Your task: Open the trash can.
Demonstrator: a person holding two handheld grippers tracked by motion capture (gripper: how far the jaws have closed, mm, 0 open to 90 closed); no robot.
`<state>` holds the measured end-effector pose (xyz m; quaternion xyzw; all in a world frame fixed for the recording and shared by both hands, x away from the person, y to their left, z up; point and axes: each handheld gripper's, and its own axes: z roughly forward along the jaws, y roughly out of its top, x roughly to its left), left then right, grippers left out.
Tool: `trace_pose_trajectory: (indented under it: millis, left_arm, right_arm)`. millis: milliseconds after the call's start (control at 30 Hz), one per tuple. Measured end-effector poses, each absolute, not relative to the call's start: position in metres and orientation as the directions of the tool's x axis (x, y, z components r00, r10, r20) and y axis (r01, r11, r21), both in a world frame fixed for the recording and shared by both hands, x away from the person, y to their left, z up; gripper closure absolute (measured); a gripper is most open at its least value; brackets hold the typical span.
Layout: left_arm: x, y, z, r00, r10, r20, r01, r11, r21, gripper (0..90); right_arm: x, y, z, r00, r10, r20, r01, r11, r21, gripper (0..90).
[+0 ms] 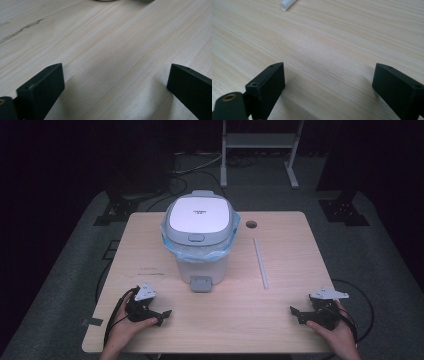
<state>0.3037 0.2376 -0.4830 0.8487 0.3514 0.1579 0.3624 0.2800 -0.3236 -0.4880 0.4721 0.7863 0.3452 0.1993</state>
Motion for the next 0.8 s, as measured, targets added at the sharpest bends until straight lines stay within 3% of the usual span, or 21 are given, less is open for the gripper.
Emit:
trace_pose_trajectory:
  millis: [433,567,800]
  left_arm:
    - [0.300,0.239,-0.475,0.731,0.681,-0.033,0.461,-0.459,0.759,45.1]
    - [0.300,0.239,-0.471,0.739,0.673,0.010,0.414,-0.466,0.781,56.9]
    - [0.304,0.237,-0.464,0.741,0.670,-0.051,0.424,-0.408,0.809,77.2]
  right_arm:
    - [0.280,-0.324,-0.488,-0.475,0.880,0.011,0.605,0.317,0.731,9.5]
    - [0.279,-0.324,-0.488,-0.473,0.881,0.012,0.606,0.316,0.730,9.5]
    - [0.279,-0.324,-0.488,-0.474,0.881,0.012,0.606,0.316,0.730,9.5]
